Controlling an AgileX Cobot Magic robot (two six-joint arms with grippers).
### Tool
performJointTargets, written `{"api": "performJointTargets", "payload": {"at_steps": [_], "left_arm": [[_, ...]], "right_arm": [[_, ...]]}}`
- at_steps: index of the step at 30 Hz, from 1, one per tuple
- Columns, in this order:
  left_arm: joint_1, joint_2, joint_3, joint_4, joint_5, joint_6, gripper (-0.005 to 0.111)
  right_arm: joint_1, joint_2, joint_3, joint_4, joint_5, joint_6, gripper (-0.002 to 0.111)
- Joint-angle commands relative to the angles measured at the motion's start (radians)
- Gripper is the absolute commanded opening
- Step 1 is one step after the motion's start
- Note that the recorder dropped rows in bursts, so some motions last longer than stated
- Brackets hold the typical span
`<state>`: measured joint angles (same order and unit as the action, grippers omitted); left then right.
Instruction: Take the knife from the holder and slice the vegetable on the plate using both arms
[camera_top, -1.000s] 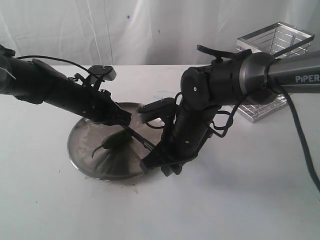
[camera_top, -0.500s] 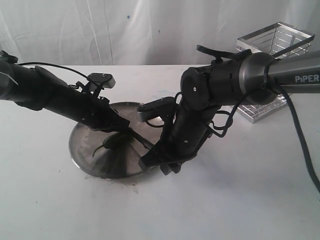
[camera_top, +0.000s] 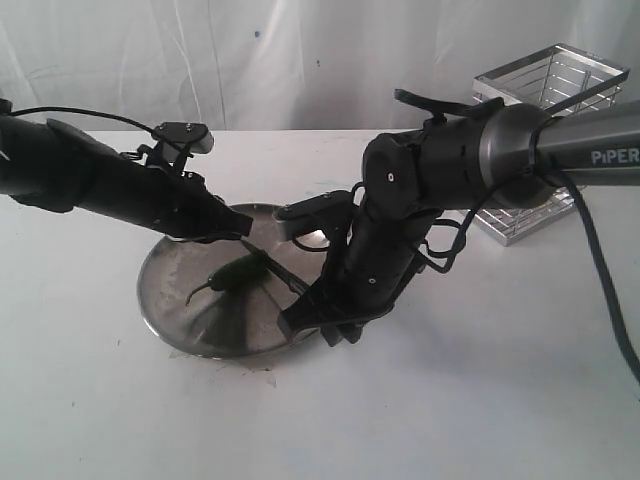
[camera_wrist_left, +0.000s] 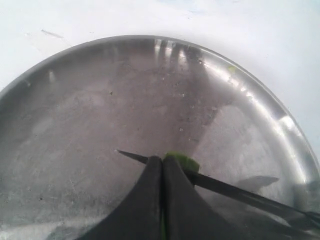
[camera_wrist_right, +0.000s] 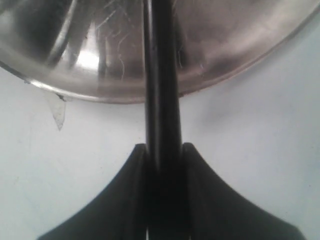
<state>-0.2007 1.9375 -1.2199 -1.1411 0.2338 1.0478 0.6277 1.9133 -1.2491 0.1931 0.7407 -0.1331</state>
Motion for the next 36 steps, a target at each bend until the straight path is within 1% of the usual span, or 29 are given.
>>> {"api": "performJointTargets", "payload": {"at_steps": [1, 3, 5, 7, 10, 15, 18, 27, 33, 36], "left_arm": [[0.001, 0.03, 0.007, -0.128, -0.006, 0.107, 0.0], [0.001, 0.048, -0.003, -0.21, -0.003, 0.17, 0.0], [0.001, 0.054, -0.031, -0.27, 0.035, 0.218, 0.0], [0.001, 0.068, -0.057, -0.316, 0.089, 0.267, 0.0], [0.001, 0.098, -0.062, -0.362, 0.088, 0.329, 0.0], [0.001, 0.152, -0.062, -0.362, 0.072, 0.344, 0.0], [0.001, 0.176, -0.061, -0.331, 0.074, 0.344, 0.0], [0.001, 0.187, -0.049, -0.269, 0.072, 0.335, 0.0], [0.001, 0.187, 0.0, -0.263, -0.002, 0.336, 0.0], [0.001, 0.187, 0.011, -0.261, -0.007, 0.336, 0.0]], "right_arm": [[-0.001, -0.003, -0.007, -0.008, 0.002, 0.005, 0.0], [-0.001, -0.003, -0.007, -0.008, 0.002, 0.005, 0.0], [-0.001, -0.003, -0.007, -0.008, 0.002, 0.005, 0.0], [-0.001, -0.003, -0.007, -0.008, 0.002, 0.005, 0.0], [-0.001, -0.003, -0.007, -0.008, 0.002, 0.005, 0.0], [-0.001, -0.003, -0.007, -0.008, 0.002, 0.005, 0.0], [-0.001, -0.003, -0.007, -0.008, 0.002, 0.008, 0.0], [-0.001, -0.001, -0.007, -0.008, 0.0, 0.01, 0.0], [-0.001, 0.014, -0.007, -0.008, 0.002, 0.01, 0.0], [-0.001, 0.034, -0.007, -0.008, 0.006, 0.01, 0.0]]}}
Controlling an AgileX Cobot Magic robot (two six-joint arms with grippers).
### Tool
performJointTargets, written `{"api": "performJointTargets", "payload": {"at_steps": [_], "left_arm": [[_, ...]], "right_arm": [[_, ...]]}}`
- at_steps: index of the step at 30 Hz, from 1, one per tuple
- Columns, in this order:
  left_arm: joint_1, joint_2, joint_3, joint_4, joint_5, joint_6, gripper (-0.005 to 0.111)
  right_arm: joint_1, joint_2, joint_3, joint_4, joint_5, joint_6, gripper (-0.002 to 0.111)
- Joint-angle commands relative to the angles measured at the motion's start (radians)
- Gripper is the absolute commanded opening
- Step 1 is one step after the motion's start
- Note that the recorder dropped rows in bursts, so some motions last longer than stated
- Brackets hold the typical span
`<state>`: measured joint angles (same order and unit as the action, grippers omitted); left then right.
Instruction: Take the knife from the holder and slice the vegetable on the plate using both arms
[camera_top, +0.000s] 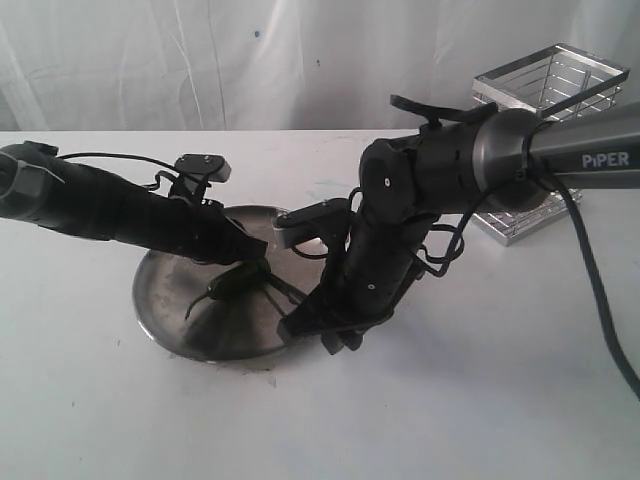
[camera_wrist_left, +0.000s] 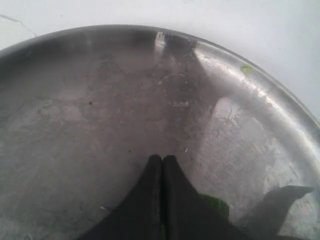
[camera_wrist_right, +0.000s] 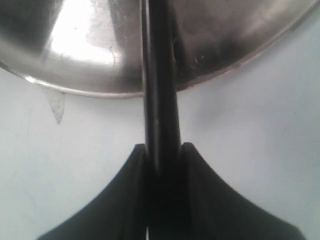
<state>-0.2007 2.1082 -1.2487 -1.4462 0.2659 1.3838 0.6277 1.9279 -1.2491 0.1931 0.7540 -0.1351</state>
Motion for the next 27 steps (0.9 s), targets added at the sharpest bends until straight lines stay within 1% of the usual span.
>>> {"api": "performJointTargets", "payload": {"at_steps": [1, 7, 14, 23, 27], "left_arm": [[0.001, 0.016, 0.042, 0.044, -0.035, 0.0, 0.0], [0.001, 0.016, 0.042, 0.044, -0.029, 0.0, 0.0], [0.001, 0.014, 0.042, 0.065, -0.009, 0.0, 0.0], [0.001, -0.103, 0.013, 0.051, -0.009, 0.003, 0.0], [0.001, -0.108, 0.019, 0.054, -0.008, 0.003, 0.0]], "right_arm": [[-0.001, 0.021, -0.007, -0.008, -0.005, 0.012, 0.0], [-0.001, 0.029, -0.007, -0.008, -0.002, 0.012, 0.0], [-0.001, 0.031, -0.007, -0.068, 0.007, 0.05, 0.0], [-0.001, 0.029, -0.007, -0.073, 0.013, 0.052, 0.0], [-0.001, 0.029, -0.007, -0.073, 0.013, 0.052, 0.0]]}}
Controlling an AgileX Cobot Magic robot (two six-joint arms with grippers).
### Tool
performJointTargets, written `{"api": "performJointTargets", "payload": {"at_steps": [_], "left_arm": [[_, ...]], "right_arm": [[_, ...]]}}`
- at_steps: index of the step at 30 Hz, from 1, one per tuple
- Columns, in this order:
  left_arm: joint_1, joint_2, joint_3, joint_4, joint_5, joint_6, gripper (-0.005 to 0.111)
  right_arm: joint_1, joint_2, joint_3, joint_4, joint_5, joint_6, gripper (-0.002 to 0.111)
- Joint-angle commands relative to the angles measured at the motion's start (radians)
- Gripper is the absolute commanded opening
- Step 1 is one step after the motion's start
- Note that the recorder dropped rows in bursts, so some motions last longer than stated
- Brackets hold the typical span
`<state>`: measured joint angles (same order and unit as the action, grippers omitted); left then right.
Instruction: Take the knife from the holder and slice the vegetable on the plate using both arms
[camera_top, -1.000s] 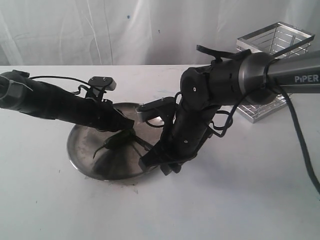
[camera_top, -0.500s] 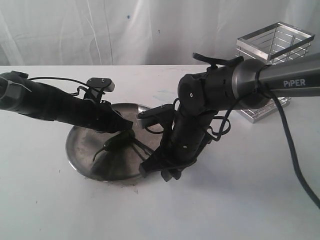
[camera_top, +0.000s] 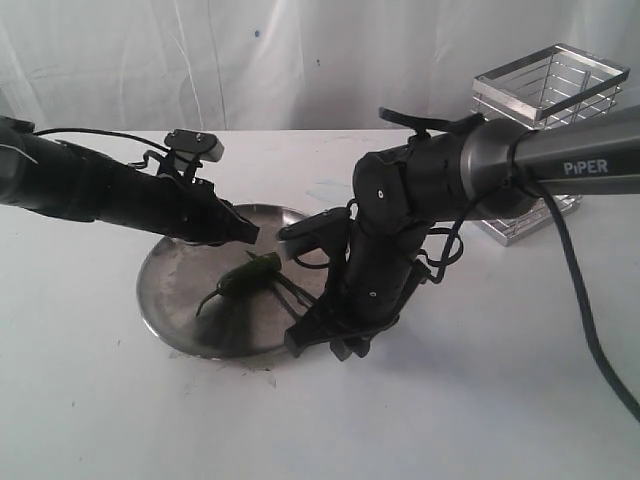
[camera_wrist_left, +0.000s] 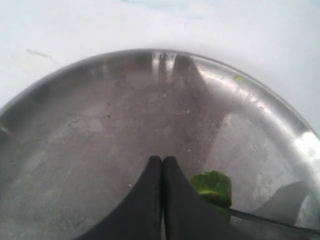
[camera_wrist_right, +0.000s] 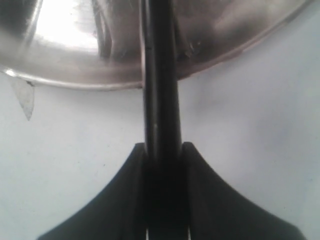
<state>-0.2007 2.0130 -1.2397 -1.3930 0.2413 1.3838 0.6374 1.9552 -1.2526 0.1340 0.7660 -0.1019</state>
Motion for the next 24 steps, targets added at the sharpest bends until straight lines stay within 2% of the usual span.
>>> {"api": "performJointTargets", "payload": {"at_steps": [1, 24], "left_arm": [[0.001, -0.012, 0.01, 0.0, 0.016, 0.003, 0.0], [0.001, 0.077, -0.029, -0.018, 0.058, 0.007, 0.0]], "right_arm": [[-0.01, 0.002, -0.003, -0.012, 0.001, 0.018, 0.0], [-0.01, 0.002, -0.003, -0.008, -0.005, 0.027, 0.0]]}}
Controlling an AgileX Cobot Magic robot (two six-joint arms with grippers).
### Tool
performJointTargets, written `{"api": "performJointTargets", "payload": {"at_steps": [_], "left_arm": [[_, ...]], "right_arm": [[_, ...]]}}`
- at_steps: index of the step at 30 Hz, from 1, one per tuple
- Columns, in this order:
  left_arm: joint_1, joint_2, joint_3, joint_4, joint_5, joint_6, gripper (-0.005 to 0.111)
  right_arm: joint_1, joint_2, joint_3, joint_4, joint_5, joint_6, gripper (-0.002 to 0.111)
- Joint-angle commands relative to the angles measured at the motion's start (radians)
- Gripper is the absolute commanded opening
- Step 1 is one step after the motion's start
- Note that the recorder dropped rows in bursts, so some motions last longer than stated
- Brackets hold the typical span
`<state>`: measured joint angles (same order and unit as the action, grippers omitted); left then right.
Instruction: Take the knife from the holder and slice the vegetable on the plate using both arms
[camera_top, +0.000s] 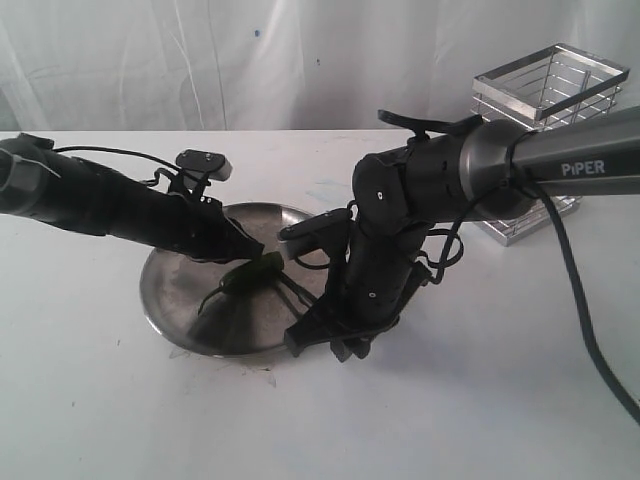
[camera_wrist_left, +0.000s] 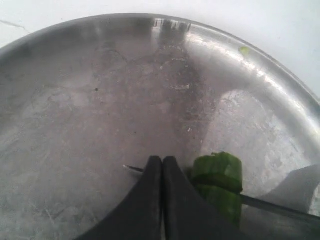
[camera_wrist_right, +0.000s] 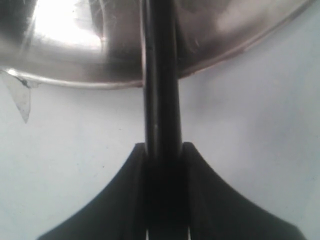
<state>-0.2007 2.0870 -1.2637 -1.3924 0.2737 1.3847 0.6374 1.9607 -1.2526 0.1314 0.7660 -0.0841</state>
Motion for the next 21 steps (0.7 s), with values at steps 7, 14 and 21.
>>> {"api": "performJointTargets", "payload": {"at_steps": [7, 14, 21], "left_arm": [[0.001, 0.002, -0.018, -0.069, 0.06, 0.014, 0.0], [0.001, 0.007, -0.019, -0.132, 0.05, 0.075, 0.0], [0.001, 0.068, -0.018, -0.121, 0.031, 0.134, 0.0]], "right_arm": [[-0.01, -0.003, -0.003, -0.006, -0.003, 0.009, 0.0], [-0.01, -0.003, -0.003, -0.006, -0.005, 0.009, 0.0], [-0.01, -0.003, -0.003, -0.002, -0.005, 0.009, 0.0]]}}
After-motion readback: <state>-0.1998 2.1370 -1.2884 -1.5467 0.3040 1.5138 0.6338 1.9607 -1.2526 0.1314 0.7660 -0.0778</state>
